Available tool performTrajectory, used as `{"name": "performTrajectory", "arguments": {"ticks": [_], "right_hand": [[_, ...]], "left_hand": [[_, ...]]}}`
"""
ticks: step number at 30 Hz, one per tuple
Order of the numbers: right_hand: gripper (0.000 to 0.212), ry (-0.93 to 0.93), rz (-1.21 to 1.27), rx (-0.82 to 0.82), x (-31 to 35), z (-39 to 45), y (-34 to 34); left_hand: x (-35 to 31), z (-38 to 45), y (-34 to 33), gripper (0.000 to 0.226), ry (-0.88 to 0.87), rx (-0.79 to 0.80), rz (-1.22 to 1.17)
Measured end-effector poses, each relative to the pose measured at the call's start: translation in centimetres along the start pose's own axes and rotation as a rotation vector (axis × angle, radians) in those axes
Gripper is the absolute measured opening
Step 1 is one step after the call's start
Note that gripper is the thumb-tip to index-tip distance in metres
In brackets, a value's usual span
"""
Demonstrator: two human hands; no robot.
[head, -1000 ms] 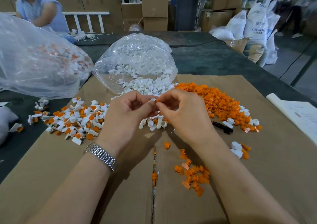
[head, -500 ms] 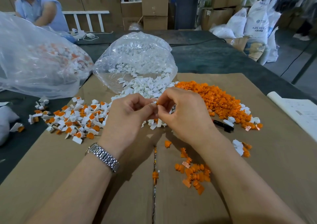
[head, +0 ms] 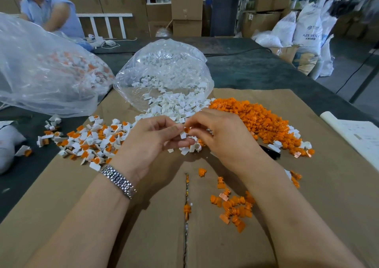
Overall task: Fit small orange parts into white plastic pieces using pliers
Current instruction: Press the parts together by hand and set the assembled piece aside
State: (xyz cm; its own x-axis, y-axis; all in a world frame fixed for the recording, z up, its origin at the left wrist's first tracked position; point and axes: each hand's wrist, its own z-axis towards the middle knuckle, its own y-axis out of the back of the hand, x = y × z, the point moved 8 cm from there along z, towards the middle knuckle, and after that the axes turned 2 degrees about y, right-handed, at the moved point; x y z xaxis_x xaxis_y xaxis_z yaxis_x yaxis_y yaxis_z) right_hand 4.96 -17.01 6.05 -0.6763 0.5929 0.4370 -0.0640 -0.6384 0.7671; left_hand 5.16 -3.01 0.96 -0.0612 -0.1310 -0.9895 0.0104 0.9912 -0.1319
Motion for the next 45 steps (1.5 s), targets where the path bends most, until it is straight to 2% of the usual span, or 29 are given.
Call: {"name": "performTrajectory", "arguments": {"ticks": [5, 7, 10, 13, 16, 18, 22, 30, 33, 39, 45], "right_hand": [[0.019, -0.055, -0.138, 0.005, 0.4, 0.1, -0.4], [0.02, -0.113, -0.125, -0.054, 0.3, 0.0, -0.2], [0.018, -0.229, -0.04, -0.159, -0.4, -0.3, -0.1], [0.016, -0.351, 0.079, -0.182, -1.7, -0.4, -0.4], [0.009, -0.389, 0.308, -0.16, -2.4, -0.5, -0.6], [0.007, -0.377, 0.399, -0.165, -2.4, -0.6, -0.5], [0.002, -0.305, 0.243, -0.26, -1.7, -0.7, 0.2], [0.012, -0.121, -0.096, -0.359, 0.2, -0.7, 0.8], [0.015, -0.173, 0.002, -0.421, -0.1, -0.9, 0.9], [0.015, -0.29, 0.179, -0.415, -1.2, -1.0, 0.3], [0.011, -0.058, 0.017, -0.398, 0.7, -0.8, 0.8]], "left_hand": [[-0.1, 0.2, -0.1, 0.016, -0.072, -0.035, 0.019], [-0.3, 0.1, -0.1, 0.012, -0.114, -0.081, 0.029], [-0.8, -0.1, -0.4, 0.012, -0.196, -0.12, 0.12], [-1.2, -0.3, -0.4, 0.011, -0.262, -0.14, 0.224], [-1.1, 0.0, 0.2, 0.013, -0.221, -0.13, 0.142], [-1.0, 0.3, 0.2, 0.013, -0.183, -0.075, 0.009], [-1.0, 0.4, -0.4, 0.013, -0.191, 0.007, -0.116], [-1.3, 0.0, -0.7, 0.01, -0.296, -0.037, -0.036], [-1.5, -0.2, -0.9, 0.008, -0.332, -0.043, 0.011], [-2.1, -0.7, -1.1, 0.007, -0.398, -0.091, 0.109], [-1.4, -0.1, -0.1, 0.011, -0.292, -0.075, -0.007]]}}
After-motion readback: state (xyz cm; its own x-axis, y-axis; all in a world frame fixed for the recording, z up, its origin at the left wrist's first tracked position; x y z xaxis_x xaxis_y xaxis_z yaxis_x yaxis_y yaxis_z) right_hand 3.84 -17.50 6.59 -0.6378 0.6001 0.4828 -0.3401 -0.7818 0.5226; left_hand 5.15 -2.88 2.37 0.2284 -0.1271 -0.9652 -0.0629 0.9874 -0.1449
